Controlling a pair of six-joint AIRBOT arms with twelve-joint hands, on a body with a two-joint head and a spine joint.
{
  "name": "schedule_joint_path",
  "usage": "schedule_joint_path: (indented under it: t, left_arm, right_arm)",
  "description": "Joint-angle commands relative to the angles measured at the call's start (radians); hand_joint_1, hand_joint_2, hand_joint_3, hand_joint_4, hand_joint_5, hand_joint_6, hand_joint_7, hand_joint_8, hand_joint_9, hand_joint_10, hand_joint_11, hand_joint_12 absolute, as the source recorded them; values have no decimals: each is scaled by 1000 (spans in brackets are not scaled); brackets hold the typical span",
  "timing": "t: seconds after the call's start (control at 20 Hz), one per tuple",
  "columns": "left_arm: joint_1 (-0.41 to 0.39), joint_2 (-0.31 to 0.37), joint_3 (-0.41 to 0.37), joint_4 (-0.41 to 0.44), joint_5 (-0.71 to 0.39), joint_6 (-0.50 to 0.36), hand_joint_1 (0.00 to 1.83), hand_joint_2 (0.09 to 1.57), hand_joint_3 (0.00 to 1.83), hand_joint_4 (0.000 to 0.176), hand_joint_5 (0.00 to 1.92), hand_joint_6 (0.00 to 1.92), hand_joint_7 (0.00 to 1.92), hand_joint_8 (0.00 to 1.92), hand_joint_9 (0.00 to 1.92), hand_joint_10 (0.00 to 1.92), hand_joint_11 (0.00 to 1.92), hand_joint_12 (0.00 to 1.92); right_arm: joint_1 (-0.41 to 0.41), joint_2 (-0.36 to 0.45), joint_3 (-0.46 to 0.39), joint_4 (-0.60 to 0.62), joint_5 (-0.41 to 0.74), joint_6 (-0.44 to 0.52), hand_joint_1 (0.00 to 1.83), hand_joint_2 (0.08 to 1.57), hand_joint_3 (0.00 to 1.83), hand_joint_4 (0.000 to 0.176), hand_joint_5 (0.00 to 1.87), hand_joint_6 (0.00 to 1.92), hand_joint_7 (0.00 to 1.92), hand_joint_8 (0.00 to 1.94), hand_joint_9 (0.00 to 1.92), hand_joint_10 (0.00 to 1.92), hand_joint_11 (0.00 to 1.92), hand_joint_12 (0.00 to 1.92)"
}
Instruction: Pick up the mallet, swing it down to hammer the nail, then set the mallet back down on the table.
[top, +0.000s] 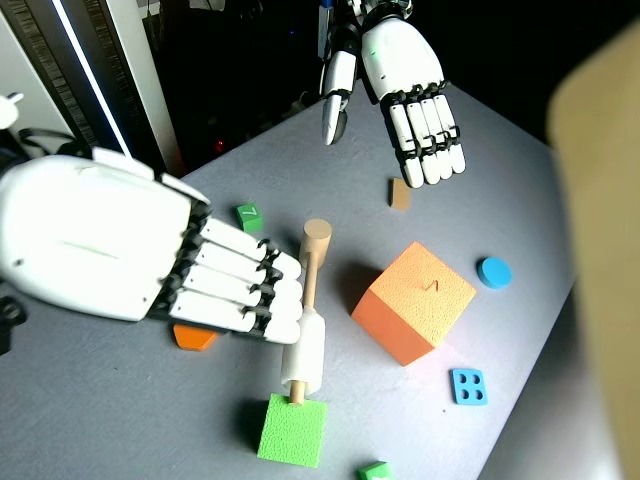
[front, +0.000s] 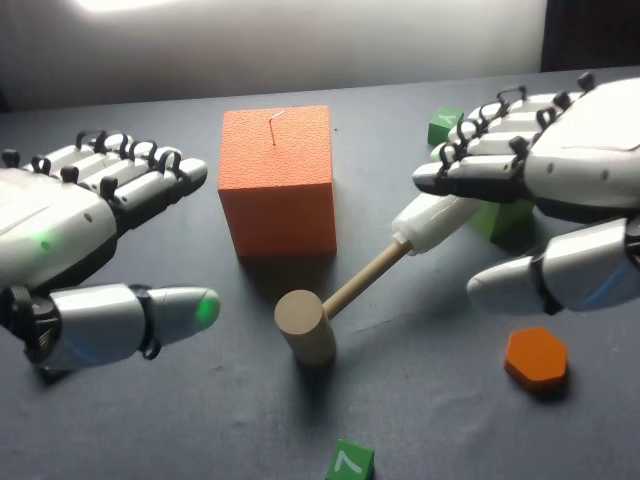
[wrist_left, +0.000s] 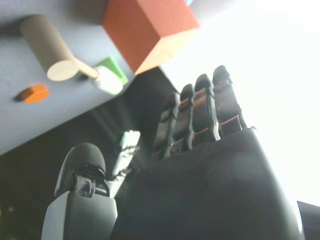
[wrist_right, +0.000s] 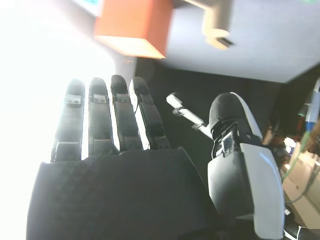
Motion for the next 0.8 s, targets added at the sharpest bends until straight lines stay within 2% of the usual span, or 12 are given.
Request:
schedule_joint_path:
  t: [0.0,0.05,0.2,0.3,0.5,0.75]
  left_arm:
    - [0,1,14,45,-98,-34,0,1224,0,0,0,0,0,0,0,0,0,0]
    - [10,-9,34,101,-101,-88,0,1225,0,0,0,0,0,0,0,0,0,0]
    - [41,-47,89,232,-142,-230,0,1240,3,0,4,1,0,0,0,0,0,0]
    - [56,-80,120,272,-190,-281,0,1239,2,0,0,0,0,0,0,0,0,0]
    - [58,-128,168,342,-218,-350,0,1237,1,0,0,0,0,0,0,0,0,0]
    - [62,-153,202,378,-222,-382,0,1246,3,0,0,0,0,0,0,0,0,0]
  right_arm:
    - [34,-6,8,-155,15,98,1,1231,1,0,39,0,27,1,0,0,0,0]
    - [49,-29,15,-232,-41,161,0,1234,2,0,38,0,18,0,0,0,0,0]
    - [44,-75,44,-232,-15,170,3,1228,0,0,72,10,43,7,12,4,0,0]
    - [31,-120,83,-232,-17,181,0,1219,0,0,61,4,32,1,5,2,0,0]
    - [-2,-210,175,-232,-7,183,0,1229,1,0,109,19,71,15,27,10,2,1]
    - [-28,-283,241,-231,30,175,0,1228,1,0,124,3,89,2,52,6,21,13]
